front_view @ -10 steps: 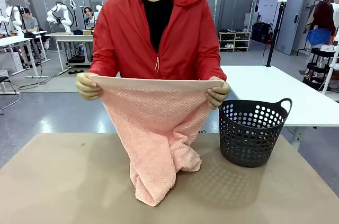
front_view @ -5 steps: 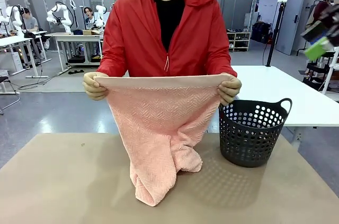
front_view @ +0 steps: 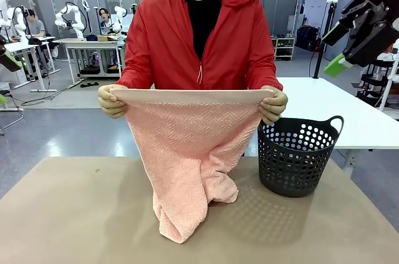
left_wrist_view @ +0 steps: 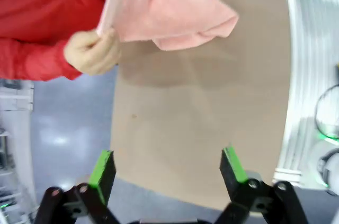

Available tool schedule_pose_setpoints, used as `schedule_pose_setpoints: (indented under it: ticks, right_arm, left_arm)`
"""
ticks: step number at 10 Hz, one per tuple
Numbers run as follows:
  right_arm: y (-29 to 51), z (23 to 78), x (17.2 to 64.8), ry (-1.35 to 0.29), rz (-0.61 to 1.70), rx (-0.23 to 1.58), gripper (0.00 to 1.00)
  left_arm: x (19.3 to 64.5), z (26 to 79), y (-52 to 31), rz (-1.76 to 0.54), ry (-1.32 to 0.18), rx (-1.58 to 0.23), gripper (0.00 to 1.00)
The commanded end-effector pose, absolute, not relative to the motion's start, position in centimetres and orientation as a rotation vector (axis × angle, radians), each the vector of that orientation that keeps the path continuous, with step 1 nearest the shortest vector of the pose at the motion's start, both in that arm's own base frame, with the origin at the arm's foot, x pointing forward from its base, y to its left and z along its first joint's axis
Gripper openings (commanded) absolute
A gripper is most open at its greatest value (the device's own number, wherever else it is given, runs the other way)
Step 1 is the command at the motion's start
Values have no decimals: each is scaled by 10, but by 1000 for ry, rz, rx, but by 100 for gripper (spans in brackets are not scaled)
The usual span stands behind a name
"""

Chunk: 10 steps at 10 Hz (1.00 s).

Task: Fold the towel.
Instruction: Grab the top end of the 100 cm Hotel Towel extended by the human.

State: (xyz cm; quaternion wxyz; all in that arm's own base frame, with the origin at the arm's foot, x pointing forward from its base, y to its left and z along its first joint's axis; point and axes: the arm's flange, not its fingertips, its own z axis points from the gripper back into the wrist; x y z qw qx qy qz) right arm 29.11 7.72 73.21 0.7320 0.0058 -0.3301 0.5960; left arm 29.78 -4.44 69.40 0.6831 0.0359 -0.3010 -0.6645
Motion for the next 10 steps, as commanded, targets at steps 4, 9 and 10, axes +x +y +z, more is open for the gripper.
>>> schedule_pose_setpoints:
  ticks: [4,9,10]
  right_arm:
    - [75,737,289,-728,1298,19,100]
    - [143,724,333,-694,1412,-132,100]
    - [151,724,338,-666,1421,-163,100]
  left_arm:
    - [297,706,-46,-1489,-656,103,100]
    - [317,717,-139,-1473,-594,116,100]
    - [320,719,-162,-1458,-586,164,100]
